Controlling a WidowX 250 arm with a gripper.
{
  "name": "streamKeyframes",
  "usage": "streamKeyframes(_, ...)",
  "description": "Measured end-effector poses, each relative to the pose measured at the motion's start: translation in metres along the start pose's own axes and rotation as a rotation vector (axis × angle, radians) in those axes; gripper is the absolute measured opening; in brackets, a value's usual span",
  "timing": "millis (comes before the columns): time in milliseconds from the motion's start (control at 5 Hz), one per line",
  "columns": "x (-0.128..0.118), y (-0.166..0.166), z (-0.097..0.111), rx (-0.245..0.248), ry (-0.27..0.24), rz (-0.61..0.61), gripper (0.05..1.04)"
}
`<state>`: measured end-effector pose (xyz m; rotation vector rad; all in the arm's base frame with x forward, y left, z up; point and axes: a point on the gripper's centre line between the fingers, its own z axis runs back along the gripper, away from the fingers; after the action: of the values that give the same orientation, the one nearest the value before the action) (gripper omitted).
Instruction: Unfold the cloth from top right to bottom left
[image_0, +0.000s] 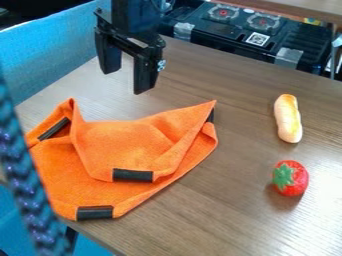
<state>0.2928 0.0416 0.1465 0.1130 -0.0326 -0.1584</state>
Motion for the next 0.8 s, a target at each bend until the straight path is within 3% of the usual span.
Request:
streamKeyframes(200,0.001,-0.001,-0.008,-0.006,0.025,-0.003,1.000)
streamKeyframes(600,0.001,-0.001,-0.009,-0.005,0.019,-0.010,1.000)
streamKeyframes(800,-0.011,-0.016,-0.033,0.028,0.059,-0.185,1.000)
